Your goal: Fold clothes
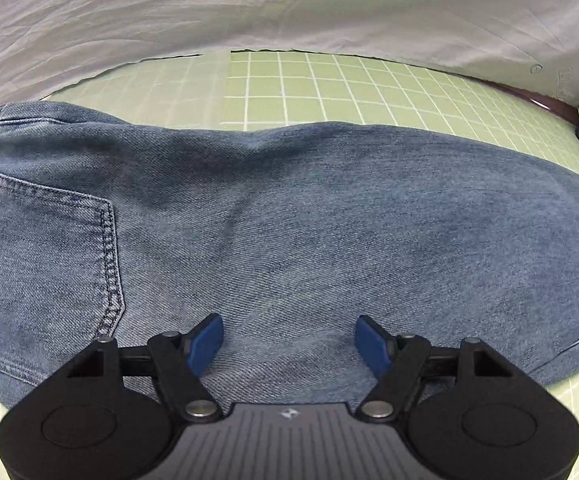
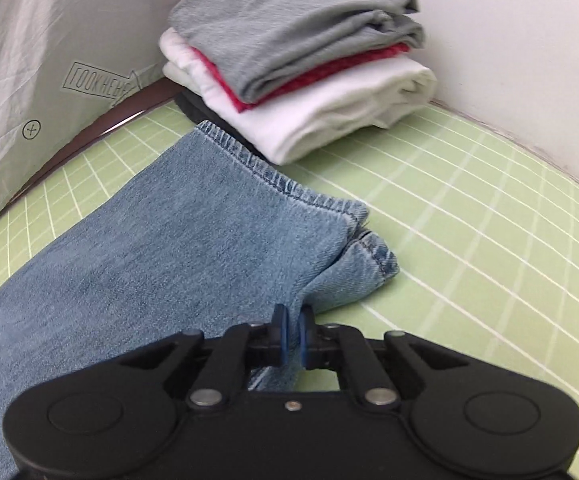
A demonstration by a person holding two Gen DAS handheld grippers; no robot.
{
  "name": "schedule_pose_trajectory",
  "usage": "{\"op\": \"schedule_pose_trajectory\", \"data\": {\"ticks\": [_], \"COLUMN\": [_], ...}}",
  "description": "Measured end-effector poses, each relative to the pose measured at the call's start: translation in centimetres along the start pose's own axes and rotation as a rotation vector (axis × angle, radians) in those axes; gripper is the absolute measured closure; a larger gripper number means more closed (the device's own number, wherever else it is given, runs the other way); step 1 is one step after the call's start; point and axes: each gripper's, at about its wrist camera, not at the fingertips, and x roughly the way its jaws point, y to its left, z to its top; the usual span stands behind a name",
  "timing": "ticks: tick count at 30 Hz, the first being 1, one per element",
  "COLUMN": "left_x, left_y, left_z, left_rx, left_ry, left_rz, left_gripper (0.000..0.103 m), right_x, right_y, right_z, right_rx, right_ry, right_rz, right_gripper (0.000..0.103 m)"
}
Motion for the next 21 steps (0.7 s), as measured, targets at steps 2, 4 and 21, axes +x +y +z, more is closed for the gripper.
{"op": "schedule_pose_trajectory", "data": {"ticks": [2, 4, 21], "left_x": [-0.6, -1.1, -2.3], "left_y": [-0.7, -1.3, -4.4], "left_z": [-1.1, -2.2, -6.2], "left_rx": [0.014, 0.024, -0.077], "left_ry": [0.003, 0.004, -0.041], "left_rz": [0.008, 0.014, 0.171], "left_gripper": [0.030, 0.030, 0.029], "right_x": [-1.0, -1.6, 0.0], "right_y": [-2.6, -4.8, -13.2], "right_z": [-1.3, -1.9, 1.1], "right_rx": [0.037, 0.086, 0.287], "right_ry": [0.000, -0.001, 0.022], "right_rz": [0.013, 0.031, 0.208], "right_gripper": [0.097, 0.096, 0.100]}}
